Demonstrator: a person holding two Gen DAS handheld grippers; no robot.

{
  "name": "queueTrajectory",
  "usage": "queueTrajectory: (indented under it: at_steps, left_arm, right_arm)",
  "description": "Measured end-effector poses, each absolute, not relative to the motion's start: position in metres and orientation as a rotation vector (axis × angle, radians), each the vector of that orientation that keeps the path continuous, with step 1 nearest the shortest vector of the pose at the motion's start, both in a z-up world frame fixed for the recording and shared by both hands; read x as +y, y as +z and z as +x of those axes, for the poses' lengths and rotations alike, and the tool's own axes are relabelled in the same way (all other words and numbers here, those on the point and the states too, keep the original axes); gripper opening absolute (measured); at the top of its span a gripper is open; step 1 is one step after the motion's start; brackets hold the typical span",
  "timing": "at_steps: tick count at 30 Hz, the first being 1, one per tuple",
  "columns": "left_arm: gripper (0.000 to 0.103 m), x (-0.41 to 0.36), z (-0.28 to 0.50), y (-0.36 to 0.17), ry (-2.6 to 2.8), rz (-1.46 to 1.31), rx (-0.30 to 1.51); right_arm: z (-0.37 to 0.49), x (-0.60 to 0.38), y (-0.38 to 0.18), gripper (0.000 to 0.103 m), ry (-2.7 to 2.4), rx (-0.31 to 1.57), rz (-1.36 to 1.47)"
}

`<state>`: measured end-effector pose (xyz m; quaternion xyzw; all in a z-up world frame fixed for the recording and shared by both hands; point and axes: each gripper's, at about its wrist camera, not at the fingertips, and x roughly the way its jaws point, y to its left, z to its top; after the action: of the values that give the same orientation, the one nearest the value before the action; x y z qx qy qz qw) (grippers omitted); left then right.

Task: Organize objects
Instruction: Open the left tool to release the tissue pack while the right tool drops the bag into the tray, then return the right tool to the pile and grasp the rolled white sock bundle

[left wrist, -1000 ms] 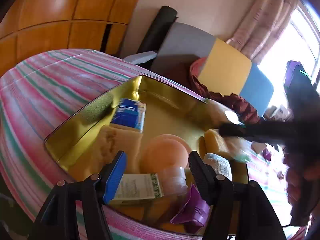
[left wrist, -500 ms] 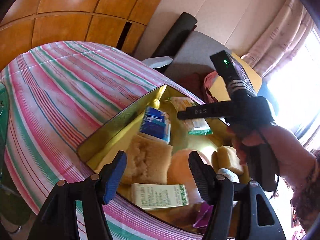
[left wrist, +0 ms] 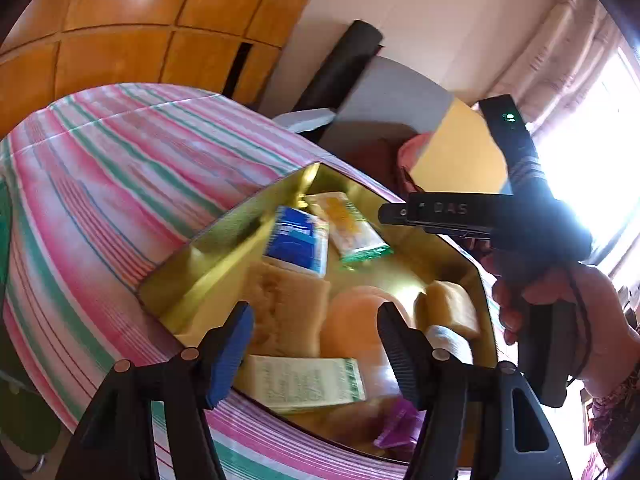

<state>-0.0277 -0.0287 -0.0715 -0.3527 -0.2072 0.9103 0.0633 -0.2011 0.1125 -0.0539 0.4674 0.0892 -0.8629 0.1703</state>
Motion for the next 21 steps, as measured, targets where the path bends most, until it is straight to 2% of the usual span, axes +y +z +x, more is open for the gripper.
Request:
queueTrajectory:
  at_steps: [6, 21]
  left_arm:
    - [0.065, -0.002, -0.017, -0.063, 2.706, -1.034, -0.532]
    - [0.065, 0.090, 0.034, -0.049, 2.524, -0.941, -0.173]
  right_arm:
    - [-0.169, 0.161, -0.038, 0.078, -2.538, 0.154, 1.303]
    - [-0.082, 0.319, -0.071, 0.079, -2.671, -0.121, 1.477]
